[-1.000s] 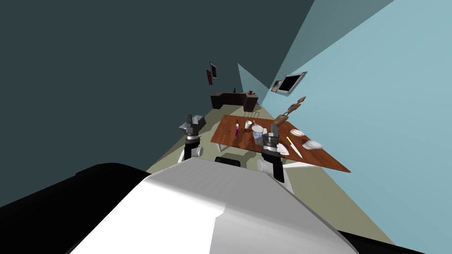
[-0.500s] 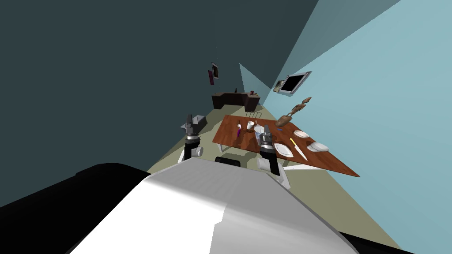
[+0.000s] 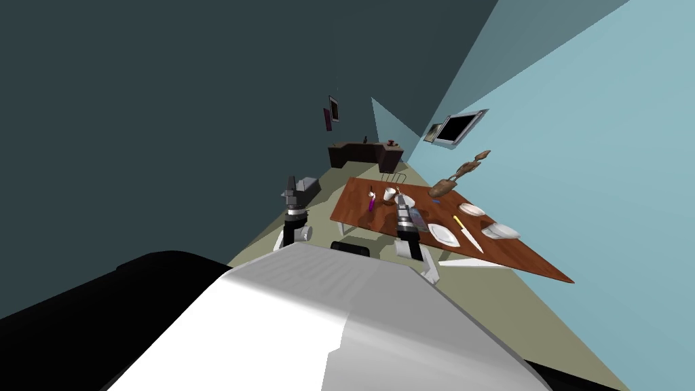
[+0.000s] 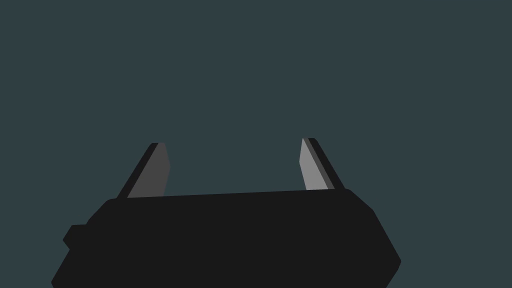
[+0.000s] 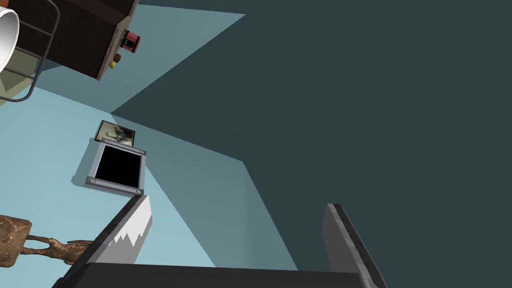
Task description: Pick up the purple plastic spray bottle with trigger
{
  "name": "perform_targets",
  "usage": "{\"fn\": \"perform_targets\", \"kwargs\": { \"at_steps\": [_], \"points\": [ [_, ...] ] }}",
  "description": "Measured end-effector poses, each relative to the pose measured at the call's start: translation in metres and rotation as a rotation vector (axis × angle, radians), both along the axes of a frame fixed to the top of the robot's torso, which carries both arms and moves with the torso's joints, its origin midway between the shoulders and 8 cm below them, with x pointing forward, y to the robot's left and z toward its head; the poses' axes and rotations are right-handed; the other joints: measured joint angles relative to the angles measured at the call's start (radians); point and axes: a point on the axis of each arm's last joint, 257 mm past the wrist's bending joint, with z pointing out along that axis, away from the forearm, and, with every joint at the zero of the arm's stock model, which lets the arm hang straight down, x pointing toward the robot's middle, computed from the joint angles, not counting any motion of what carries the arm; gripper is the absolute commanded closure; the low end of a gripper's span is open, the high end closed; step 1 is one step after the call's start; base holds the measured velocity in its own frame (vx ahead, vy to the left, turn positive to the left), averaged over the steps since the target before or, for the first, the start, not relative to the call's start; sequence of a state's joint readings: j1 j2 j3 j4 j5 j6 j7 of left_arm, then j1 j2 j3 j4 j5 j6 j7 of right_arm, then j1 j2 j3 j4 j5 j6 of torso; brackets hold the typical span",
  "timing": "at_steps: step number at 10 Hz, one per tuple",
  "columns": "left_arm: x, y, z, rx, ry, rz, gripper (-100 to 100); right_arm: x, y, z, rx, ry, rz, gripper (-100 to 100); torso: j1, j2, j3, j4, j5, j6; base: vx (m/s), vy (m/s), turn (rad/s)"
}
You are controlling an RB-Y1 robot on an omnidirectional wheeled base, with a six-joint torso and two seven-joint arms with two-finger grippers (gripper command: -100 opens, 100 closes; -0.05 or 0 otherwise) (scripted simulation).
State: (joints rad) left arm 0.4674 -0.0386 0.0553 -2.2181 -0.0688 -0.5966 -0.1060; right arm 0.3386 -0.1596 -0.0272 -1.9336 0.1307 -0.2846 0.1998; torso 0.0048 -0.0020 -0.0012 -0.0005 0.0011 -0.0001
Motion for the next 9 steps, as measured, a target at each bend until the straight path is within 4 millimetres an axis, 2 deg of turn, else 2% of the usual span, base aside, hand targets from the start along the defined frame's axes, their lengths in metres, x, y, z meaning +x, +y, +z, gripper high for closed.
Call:
{"fn": "perform_targets", "kwargs": {
  "at_steps": [2, 9],
  "points": [
    [0.0, 0.0, 0.0, 0.0, 0.0, 0.0, 0, 0.013, -0.003, -0.02, -0.08, 0.045, -0.023, -100, 0.0, 0.001, 0.0, 0.0, 0.0, 0.0, 0.008, 0.061, 0.031],
    [0.0, 0.0, 0.0, 0.0, 0.0, 0.0, 0, 0.039, -0.019, -0.073, -0.255, 0.17, -0.073, -100, -0.002, 0.001, 0.001, 0.0, 0.0, 0.0, 0.011, 0.049, 0.035]
  ]
}}
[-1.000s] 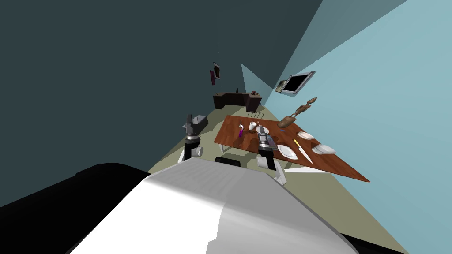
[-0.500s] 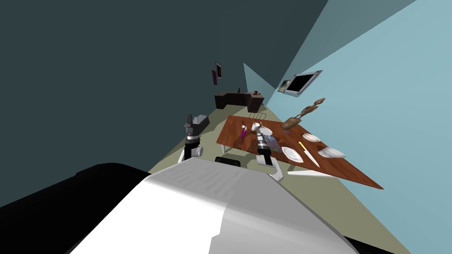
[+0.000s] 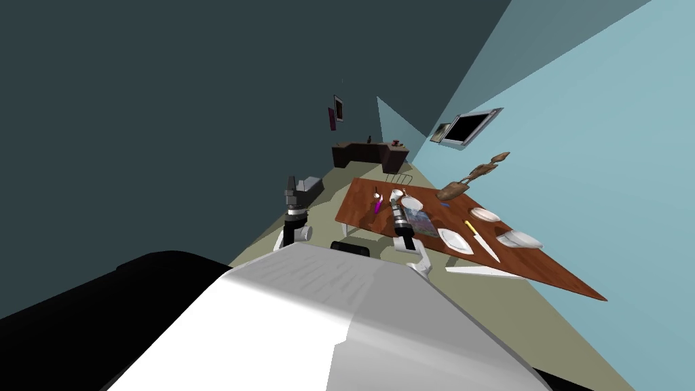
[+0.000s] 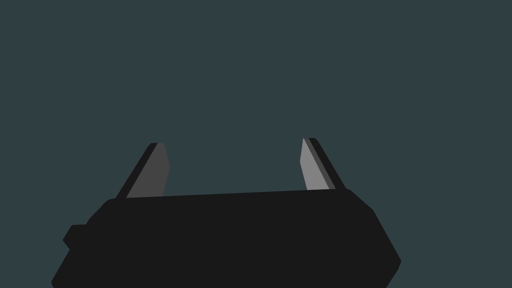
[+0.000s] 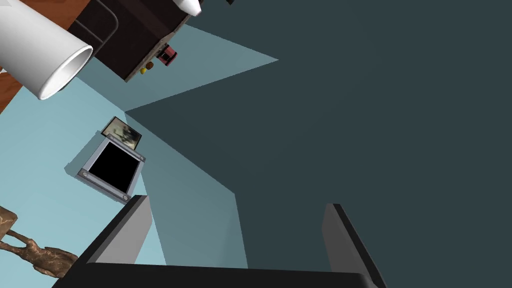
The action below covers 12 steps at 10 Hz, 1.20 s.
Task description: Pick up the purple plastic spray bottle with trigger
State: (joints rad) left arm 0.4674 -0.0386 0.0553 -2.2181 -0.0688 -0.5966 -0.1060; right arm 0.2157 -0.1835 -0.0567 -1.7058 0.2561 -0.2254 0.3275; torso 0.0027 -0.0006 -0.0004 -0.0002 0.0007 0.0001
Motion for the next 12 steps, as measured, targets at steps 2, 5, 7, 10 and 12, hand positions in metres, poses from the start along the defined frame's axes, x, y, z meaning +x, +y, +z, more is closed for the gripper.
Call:
{"fn": "perform_targets", "kwargs": {
  "at_steps": [2, 5, 7, 10, 12],
  "points": [
    [0.0, 0.0, 0.0, 0.0, 0.0, 0.0, 0, 0.007, -0.007, -0.014, -0.06, 0.039, -0.014, -100, 0.0, 0.0, 0.0, 0.0, 0.0, 0.0, 0.013, 0.048, 0.024],
    [0.0, 0.0, 0.0, 0.0, 0.0, 0.0, 0, 0.015, -0.016, -0.036, -0.133, 0.092, -0.03, -100, 0.0, 0.001, 0.0, 0.0, 0.0, 0.0, 0.005, 0.049, 0.037],
    [0.0, 0.0, 0.0, 0.0, 0.0, 0.0, 0, 0.021, -0.024, -0.054, -0.196, 0.135, -0.042, -100, 0.0, 0.0, 0.0, 0.0, 0.0, 0.0, 0.019, 0.048, 0.019],
    [0.0, 0.0, 0.0, 0.0, 0.0, 0.0, 0, 0.025, -0.036, -0.082, -0.286, 0.207, -0.059, -100, 0.001, 0.0, 0.0, 0.0, 0.0, 0.0, 0.017, 0.052, 0.035],
    [0.0, 0.0, 0.0, 0.0, 0.0, 0.0, 0, 0.03, -0.046, -0.094, -0.332, 0.241, -0.067, -100, -0.001, 0.0, 0.0, 0.0, 0.0, 0.0, 0.01, 0.034, 0.026]
  ]
}}
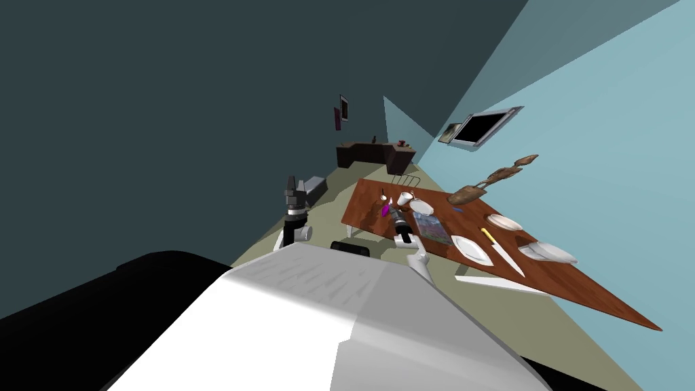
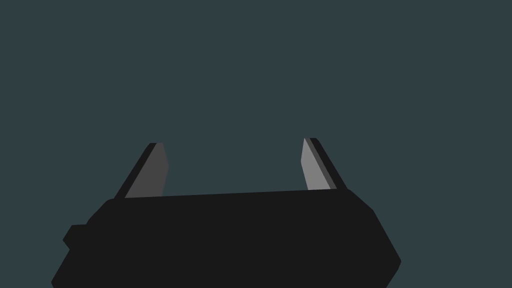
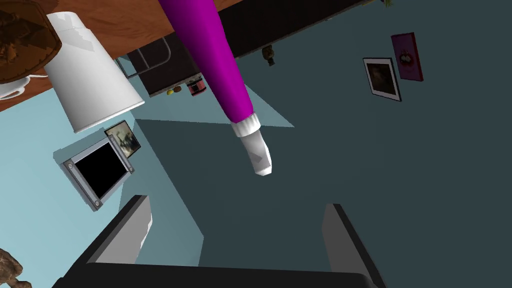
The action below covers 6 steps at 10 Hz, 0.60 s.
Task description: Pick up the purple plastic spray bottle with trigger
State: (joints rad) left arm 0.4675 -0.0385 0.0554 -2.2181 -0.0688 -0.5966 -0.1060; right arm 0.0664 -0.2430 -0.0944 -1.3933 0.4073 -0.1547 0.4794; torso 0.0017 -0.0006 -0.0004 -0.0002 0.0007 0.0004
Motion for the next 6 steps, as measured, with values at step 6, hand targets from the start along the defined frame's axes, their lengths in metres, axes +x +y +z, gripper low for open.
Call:
{"fn": "perform_targets", "kwargs": {
  "at_steps": [6],
  "points": [
    [0.0, 0.0, 0.0, 0.0, 0.0, 0.0, 0, 0.007, -0.024, -0.039, -0.154, 0.12, -0.022, -100, 0.0, 0.0, 0.0, 0.0, 0.0, 0.0, 0.012, 0.039, 0.026]
  ]
}}
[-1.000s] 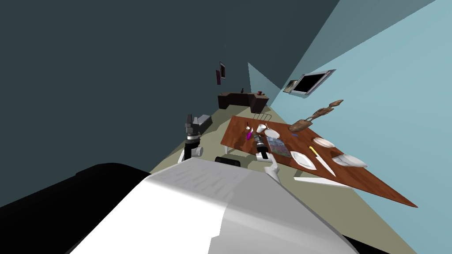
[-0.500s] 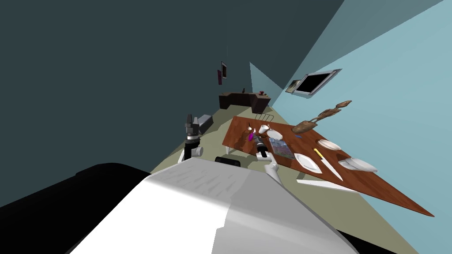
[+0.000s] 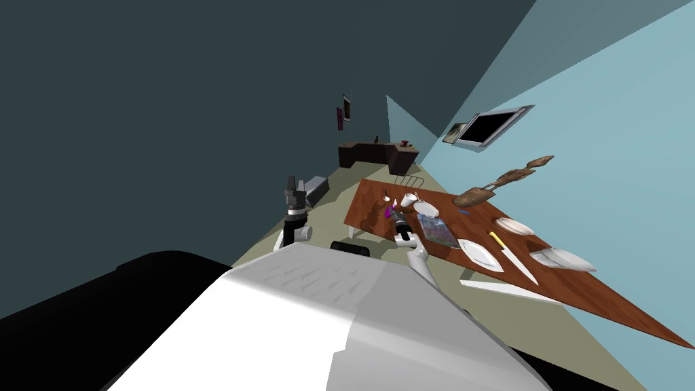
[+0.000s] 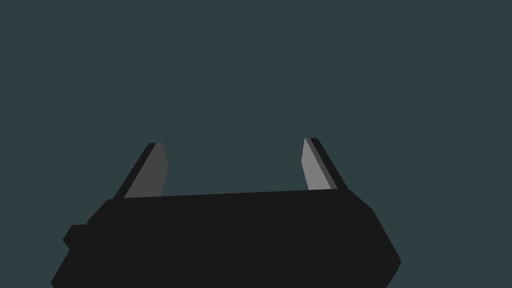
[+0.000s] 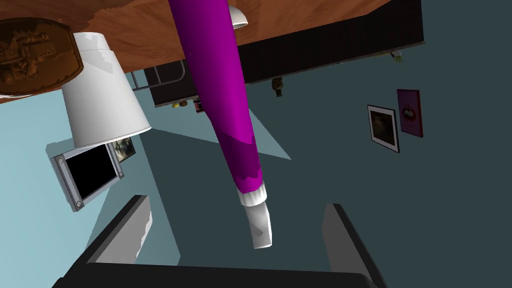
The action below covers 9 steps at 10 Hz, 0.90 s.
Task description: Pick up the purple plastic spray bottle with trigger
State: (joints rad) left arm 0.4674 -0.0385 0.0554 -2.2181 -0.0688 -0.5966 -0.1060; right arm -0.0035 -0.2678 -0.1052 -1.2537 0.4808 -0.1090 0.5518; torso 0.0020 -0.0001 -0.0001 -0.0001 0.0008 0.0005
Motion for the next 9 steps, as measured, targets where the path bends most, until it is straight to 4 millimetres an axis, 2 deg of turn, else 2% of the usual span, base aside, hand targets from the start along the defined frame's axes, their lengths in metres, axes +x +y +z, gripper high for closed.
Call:
{"fn": "perform_targets", "kwargs": {
  "at_steps": [5, 9],
  "points": [
    [0.0, 0.0, 0.0, 0.0, 0.0, 0.0, 0, 0.002, -0.027, -0.032, -0.133, 0.106, -0.016, -100, 0.002, -0.001, 0.0, 0.0, 0.0, 0.0, 0.017, 0.051, 0.034],
    [0.0, 0.0, 0.0, 0.0, 0.0, 0.0, 0, 0.001, -0.05, -0.05, -0.234, 0.182, -0.025, -100, 0.001, 0.0, 0.0, 0.0, 0.0, 0.0, 0.01, 0.039, 0.024]
  ]
}}
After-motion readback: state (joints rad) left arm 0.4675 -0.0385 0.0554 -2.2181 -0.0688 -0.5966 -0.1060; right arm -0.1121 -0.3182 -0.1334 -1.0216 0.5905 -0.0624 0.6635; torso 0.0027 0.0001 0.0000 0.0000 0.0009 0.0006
